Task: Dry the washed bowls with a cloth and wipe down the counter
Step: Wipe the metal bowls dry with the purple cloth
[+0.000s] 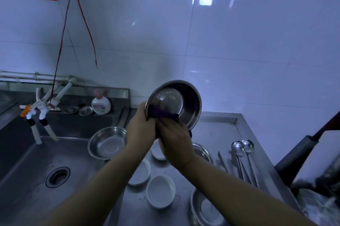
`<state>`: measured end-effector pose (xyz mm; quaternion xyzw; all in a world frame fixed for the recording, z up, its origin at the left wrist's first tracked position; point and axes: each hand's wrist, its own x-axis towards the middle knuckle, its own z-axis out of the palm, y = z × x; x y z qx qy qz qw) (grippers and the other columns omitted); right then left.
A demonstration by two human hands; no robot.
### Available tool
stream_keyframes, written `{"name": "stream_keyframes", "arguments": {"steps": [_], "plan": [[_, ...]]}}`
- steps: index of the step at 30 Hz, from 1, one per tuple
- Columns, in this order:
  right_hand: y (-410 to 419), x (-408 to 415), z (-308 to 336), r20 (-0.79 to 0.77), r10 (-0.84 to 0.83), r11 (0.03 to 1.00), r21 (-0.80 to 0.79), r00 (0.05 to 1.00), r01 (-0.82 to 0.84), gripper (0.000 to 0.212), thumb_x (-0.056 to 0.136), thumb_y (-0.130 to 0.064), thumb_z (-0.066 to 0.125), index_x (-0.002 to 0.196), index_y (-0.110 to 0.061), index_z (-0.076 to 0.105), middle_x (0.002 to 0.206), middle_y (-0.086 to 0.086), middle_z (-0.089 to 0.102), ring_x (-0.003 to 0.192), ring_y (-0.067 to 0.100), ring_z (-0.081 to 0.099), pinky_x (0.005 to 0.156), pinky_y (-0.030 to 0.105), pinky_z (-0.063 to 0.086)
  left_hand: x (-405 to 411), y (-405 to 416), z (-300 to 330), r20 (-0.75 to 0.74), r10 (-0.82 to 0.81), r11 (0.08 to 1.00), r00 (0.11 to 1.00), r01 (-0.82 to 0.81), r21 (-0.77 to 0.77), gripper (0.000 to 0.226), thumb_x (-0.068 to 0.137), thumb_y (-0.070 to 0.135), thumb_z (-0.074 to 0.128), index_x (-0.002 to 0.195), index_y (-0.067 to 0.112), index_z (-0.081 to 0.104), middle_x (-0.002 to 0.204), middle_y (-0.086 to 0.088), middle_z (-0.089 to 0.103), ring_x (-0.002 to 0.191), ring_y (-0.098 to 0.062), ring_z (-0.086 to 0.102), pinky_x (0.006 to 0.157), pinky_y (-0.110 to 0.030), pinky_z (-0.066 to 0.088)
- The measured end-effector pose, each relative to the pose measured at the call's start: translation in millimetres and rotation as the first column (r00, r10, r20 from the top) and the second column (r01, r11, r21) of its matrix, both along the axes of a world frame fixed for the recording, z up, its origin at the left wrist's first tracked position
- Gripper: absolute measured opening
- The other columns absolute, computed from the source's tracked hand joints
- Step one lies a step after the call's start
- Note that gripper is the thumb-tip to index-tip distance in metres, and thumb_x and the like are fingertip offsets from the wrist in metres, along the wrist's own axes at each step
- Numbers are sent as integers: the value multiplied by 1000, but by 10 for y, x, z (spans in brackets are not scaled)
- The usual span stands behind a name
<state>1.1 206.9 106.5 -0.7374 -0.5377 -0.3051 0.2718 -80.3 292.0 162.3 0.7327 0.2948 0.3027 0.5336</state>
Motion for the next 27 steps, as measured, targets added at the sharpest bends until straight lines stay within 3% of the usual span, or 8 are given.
{"name": "stream_keyframes", "arguments": {"steps": [4, 8, 12, 14, 17, 19, 23, 27], "plan": [[-152, 199, -49, 247, 113, 992, -80, 962, -96, 27, 85, -7, 59, 109, -12, 70, 100, 6, 71, 86, 23, 66, 65, 37, 50, -45, 153, 55, -41, -58, 997, 997, 60, 45, 62, 76, 1, 43, 85, 61, 55, 78, 8, 68, 75, -22, 67, 66, -48, 58], [-353, 508, 46, 487, 272, 951, -271, 830, -152, 20, 87, -6, 61, 101, -15, 71, 98, 6, 71, 87, 23, 67, 65, 36, 52, -126, 340, 282, -200, -225, 963, 954, 249, 100, 48, 75, 7, 48, 73, 53, 62, 65, 4, 69, 57, -19, 68, 49, -34, 56], [-282, 487, 194, 477, 231, 969, -196, 848, -154, 20, 89, -5, 57, 99, -14, 72, 85, 5, 71, 72, 22, 65, 59, 34, 50, -103, 381, 329, -161, -45, 974, 986, 79, 214, 22, 77, 18, 55, 67, 36, 61, 62, 4, 64, 63, -19, 64, 63, -43, 56], [-200, 355, 225, 430, 174, 982, -140, 886, -125, 19, 94, -11, 55, 104, -12, 71, 87, 6, 71, 72, 22, 65, 58, 35, 51, -71, 261, 253, -63, 0, 995, 998, 6, 99, 10, 79, 20, 59, 77, 30, 61, 68, 3, 65, 63, -20, 65, 63, -46, 57], [-89, 168, 217, 324, 90, 996, -41, 942, -81, 22, 96, -20, 56, 111, -11, 69, 88, 6, 71, 74, 21, 66, 57, 36, 49, -28, 78, 91, 27, 0, 991, 1000, 4, -137, 32, 82, 8, 57, 105, 30, 54, 81, 2, 67, 61, -9, 67, 55, -36, 59], [-54, 110, 173, 310, 84, 996, -21, 947, -82, 23, 94, -19, 59, 114, -11, 69, 93, 5, 72, 77, 21, 66, 57, 36, 49, -30, 89, 46, 83, 7, 984, 997, 8, -177, 39, 82, 2, 52, 109, 30, 55, 82, -1, 68, 65, -14, 68, 57, -39, 59], [-114, 240, 127, 367, 185, 983, -75, 912, -169, 19, 89, -14, 65, 106, -12, 72, 97, 6, 73, 82, 21, 68, 62, 35, 52, -118, 201, 95, 58, -47, 998, 997, 49, -38, 56, 76, 0, 45, 109, 43, 58, 80, -1, 70, 77, -29, 67, 66, -49, 57], [-257, 600, 315, 558, 336, 939, -263, 759, -222, 24, 91, -6, 53, 98, -14, 75, 94, 6, 73, 84, 21, 69, 67, 32, 54, -203, 337, 241, -103, -154, 966, 983, 172, 194, 64, 79, 3, 48, 127, 45, 50, 98, 3, 71, 92, -18, 66, 83, -44, 54]]}}
